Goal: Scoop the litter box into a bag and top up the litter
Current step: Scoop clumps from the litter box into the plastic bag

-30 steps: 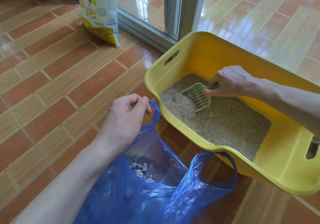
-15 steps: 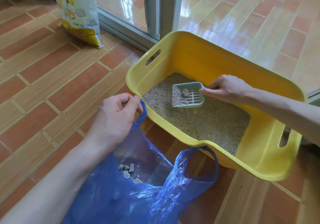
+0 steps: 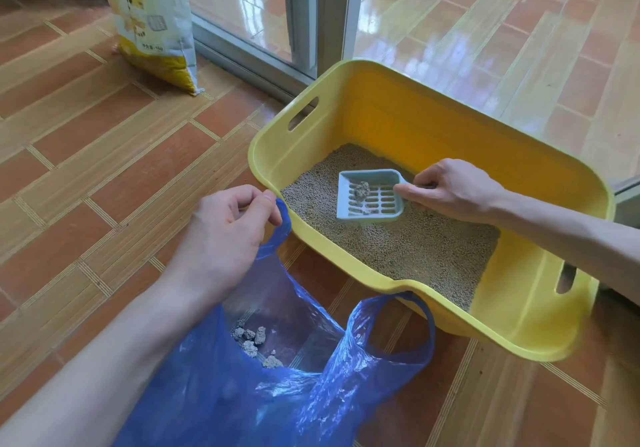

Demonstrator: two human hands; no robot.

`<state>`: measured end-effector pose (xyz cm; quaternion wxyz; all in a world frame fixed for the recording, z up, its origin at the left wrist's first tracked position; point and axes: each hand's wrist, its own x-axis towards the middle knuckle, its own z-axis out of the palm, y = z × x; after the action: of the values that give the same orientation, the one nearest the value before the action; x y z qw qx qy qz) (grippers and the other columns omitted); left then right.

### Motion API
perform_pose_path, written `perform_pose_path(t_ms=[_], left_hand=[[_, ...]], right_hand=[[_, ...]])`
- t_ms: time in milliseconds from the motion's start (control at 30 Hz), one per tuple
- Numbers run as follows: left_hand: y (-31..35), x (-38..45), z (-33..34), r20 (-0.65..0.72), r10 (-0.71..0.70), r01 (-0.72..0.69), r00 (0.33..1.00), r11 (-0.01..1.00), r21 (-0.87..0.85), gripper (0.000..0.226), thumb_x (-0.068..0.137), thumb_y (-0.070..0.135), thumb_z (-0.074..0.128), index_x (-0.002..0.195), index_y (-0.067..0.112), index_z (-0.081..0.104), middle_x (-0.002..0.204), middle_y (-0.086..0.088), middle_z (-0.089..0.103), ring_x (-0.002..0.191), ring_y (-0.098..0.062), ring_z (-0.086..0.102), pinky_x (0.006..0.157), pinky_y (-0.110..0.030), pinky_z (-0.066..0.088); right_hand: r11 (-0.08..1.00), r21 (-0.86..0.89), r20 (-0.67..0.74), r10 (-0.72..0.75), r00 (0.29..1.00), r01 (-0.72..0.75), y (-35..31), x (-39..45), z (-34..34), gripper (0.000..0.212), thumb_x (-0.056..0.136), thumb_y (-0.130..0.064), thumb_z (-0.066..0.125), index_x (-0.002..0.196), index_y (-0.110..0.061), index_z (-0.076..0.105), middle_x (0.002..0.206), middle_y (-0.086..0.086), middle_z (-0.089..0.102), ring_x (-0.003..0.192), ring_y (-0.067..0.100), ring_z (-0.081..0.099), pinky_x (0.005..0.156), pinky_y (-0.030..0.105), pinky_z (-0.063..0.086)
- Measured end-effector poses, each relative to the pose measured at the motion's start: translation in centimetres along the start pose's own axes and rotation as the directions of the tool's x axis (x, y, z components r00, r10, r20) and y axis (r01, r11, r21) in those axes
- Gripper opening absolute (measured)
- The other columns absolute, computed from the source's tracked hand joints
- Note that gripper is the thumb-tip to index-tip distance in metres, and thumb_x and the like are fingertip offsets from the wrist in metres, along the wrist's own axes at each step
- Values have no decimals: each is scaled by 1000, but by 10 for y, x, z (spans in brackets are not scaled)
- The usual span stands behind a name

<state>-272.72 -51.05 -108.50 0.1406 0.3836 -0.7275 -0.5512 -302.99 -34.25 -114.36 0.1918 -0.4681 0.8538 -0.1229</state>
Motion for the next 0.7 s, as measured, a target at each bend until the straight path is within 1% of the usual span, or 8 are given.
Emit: perform_pose_path(t_ms=[200, 300, 433, 500, 600, 700], left_hand=[[1, 0, 3, 6, 4, -4, 1000, 1000, -1, 37, 104, 30, 54, 73, 12, 62, 49, 3, 31, 43, -14, 22, 48, -26, 17], [0, 0, 3, 9, 7, -7, 1000, 1000, -3, 38, 105, 30, 54, 72, 12, 62, 49, 2, 31, 44, -14, 22, 49, -27, 17], [0, 0, 1, 9, 8, -8, 1000, 1000, 3, 39, 105, 33, 54, 73, 12, 63, 52, -2, 30, 46, -17, 22, 50, -29, 17], [0, 0, 0, 8, 9, -9, 1000, 1000, 1, 39, 105, 32, 54, 72, 12, 62, 50, 1, 31, 45, -16, 22, 49, -27, 18], [1, 0, -1, 3, 10, -10, 1000, 1000, -1, 38, 105, 30, 53, 71, 14, 62, 48, 5, 31, 43, -14, 23, 45, -24, 19], [1, 0, -4, 3, 8, -8, 1000, 1000, -8, 39, 105, 31, 53, 70, 16, 62, 48, 5, 31, 43, -15, 22, 43, -23, 19]], right_hand=[[999, -40, -14, 23, 1000, -24, 4, -5, -2, 60, 88, -72, 48, 61, -21, 66, 48, -6, 48, 45, 13, 41, 45, 25, 29], [998, -67, -7, 6, 1000, -6, 4, -9, -2, 58, 88, -72, 49, 60, -24, 64, 51, -4, 51, 46, 13, 43, 46, 26, 31], [997, -73, -34, 14, 999, -17, 2, -12, -5, 56, 89, -72, 48, 61, -26, 65, 51, -5, 51, 48, 14, 44, 46, 27, 31], [998, -69, -39, -5, 999, 2, -1, -14, -8, 60, 88, -73, 48, 62, -23, 66, 51, -4, 50, 48, 13, 43, 47, 28, 31], [997, -37, -17, -70, 997, 69, -15, -23, -16, 68, 86, -76, 45, 65, -16, 66, 51, -4, 46, 45, 9, 36, 47, 29, 28], [989, 10, 44, -146, 988, 146, -38, -36, -25, 60, 89, -72, 49, 61, -20, 63, 48, -7, 41, 44, 9, 34, 45, 30, 26]])
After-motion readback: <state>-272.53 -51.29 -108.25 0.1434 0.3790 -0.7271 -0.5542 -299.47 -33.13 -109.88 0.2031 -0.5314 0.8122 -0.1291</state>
